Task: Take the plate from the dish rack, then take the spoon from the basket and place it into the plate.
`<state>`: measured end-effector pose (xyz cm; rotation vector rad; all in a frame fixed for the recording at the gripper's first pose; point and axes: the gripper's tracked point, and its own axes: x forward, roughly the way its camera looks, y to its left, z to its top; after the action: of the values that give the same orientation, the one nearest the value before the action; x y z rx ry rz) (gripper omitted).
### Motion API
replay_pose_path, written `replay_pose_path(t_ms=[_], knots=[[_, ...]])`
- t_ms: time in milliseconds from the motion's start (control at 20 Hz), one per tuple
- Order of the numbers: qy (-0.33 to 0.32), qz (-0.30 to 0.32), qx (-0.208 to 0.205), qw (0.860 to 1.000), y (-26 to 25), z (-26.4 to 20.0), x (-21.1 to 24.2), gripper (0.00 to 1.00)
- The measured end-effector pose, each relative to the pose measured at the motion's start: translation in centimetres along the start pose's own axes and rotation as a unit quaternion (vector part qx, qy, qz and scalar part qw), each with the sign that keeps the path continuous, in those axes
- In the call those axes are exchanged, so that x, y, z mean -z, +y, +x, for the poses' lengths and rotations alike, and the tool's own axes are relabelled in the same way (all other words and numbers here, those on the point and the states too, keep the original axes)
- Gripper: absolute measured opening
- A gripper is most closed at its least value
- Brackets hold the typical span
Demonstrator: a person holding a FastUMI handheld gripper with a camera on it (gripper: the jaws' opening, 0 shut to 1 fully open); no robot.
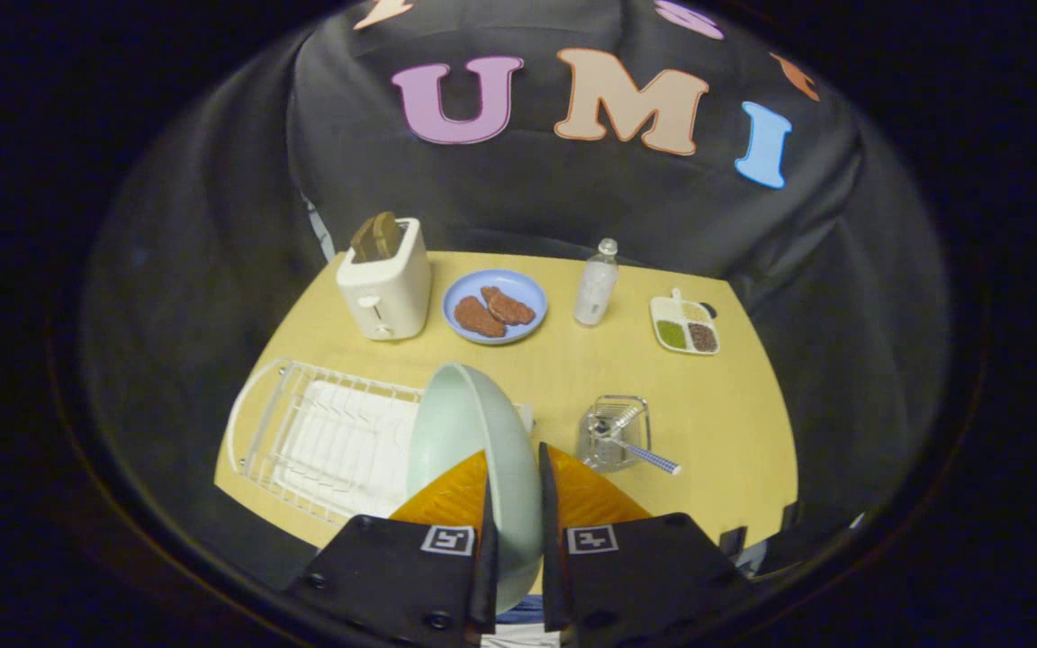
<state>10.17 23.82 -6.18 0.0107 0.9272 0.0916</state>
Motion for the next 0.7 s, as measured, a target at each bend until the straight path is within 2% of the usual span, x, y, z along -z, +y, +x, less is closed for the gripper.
replay_pose_path(t_ms=[150,250,450,600,700], knots=[[-0.001,0.081,-0.083,0.993,-1.6,-1.9,0.2,0.23],[-0.013,0.112,-0.111,0.987,-4.3,-3.2,0.3,0.23],[-0.033,0.161,-0.130,0.978,-11.5,-4.3,3.2,0.23],[-0.037,0.209,-0.134,0.968,-17.4,-4.1,7.0,0.23],[-0.042,0.218,-0.132,0.966,-20.6,-3.8,9.6,0.23]])
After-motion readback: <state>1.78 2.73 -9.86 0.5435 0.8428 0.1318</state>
